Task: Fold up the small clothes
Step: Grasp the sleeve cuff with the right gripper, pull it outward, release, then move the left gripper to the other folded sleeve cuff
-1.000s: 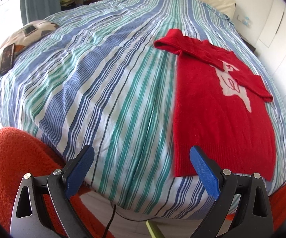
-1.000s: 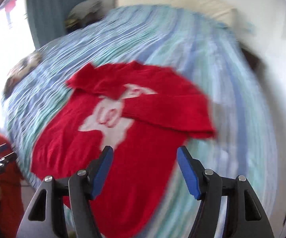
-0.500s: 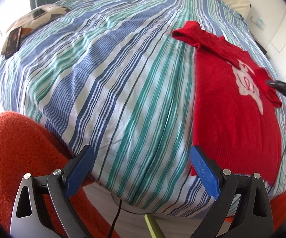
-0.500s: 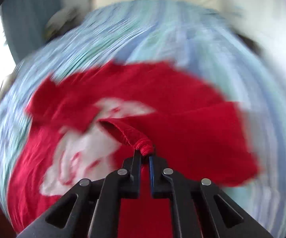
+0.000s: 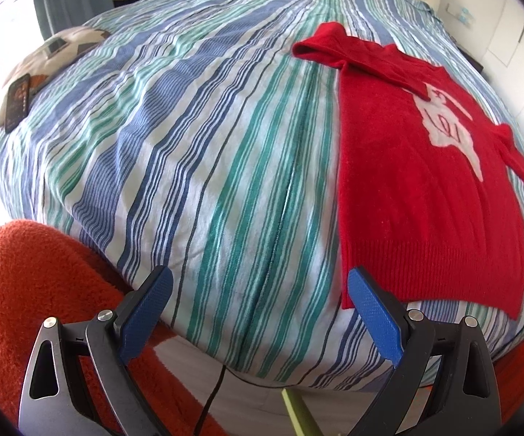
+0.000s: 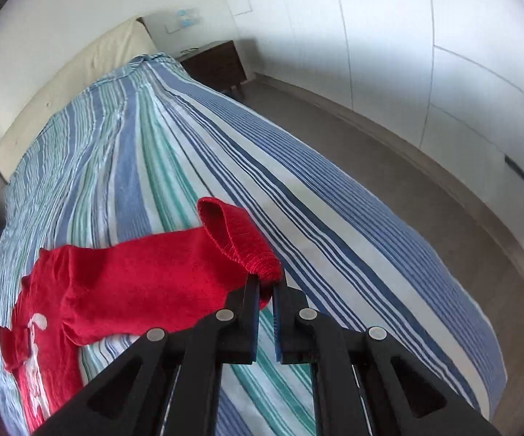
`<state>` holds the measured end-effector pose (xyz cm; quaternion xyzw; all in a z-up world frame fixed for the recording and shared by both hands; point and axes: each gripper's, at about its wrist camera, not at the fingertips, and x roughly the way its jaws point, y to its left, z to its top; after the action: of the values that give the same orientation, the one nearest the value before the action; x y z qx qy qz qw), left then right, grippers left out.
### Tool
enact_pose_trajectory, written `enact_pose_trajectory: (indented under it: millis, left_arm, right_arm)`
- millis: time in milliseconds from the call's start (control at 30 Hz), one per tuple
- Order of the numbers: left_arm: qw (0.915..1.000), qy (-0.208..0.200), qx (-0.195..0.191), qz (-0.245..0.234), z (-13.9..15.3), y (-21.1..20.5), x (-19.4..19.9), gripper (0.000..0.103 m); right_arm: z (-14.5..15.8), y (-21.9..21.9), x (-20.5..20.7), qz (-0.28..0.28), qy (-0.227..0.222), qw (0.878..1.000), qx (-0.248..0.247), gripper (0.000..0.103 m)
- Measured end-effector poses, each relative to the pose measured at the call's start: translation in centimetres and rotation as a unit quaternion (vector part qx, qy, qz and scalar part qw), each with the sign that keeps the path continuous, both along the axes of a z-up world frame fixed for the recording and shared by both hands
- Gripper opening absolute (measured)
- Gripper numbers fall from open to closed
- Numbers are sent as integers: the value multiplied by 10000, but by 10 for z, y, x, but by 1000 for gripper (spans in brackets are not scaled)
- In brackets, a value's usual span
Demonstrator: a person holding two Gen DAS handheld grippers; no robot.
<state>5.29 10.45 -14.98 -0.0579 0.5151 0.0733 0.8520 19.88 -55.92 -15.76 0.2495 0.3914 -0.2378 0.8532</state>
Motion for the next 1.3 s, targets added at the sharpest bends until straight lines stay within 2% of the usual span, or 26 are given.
enact_pose_trajectory:
  millis: [100,200,367,467,600,667,733,800,933,1033,1133,1300]
  left_arm:
    - [10000,-11,93,-24,1,-1,-4,98]
    - [10000,40,60,23,-1,2,-3,98]
    - [9999,126,-11,77,-6,4,0,98]
    - [9999,101,-43,95,-5,6,-1,98]
    - [9997,153,-101,151,-8,9,0,98]
    - [9998,147,-88,120,-7,7,0,98]
    - [9999,97,-57,68,-6,5,-1,98]
    - [10000,72,-33,26,-6,3,-2,98]
    - [9999,58,-87,6,-6,3,-1,98]
    - [9999,48,-145,31,-6,5,-1,98]
    - [9998,41,-192,39,-6,6,-2,98]
    - [9997,9,-226,35,-5,6,-3,98]
  right_arm:
    - [-12,-8,-12,-351,20,9993,136,5]
    - [-28,-15,-35,-778,-6,9947,677,5]
    - [-46,-26,-60,-1094,-111,9869,1178,5]
    - [-50,-31,-63,-1187,-166,9829,1398,5]
    - [-50,-30,-63,-1070,-128,9844,1387,5]
    - [-49,-31,-66,-983,-157,9850,1411,9]
    - [-44,-30,-72,-909,-92,9880,1243,15]
    - [-35,-24,-73,-856,133,9932,781,19]
    - [-21,-15,-96,-1068,316,9935,228,37]
    - [-2,-6,-118,-1314,54,9913,-24,42]
    - [20,10,-131,-1253,-198,9915,-294,47]
    - [53,75,-143,-403,-621,9956,-577,55]
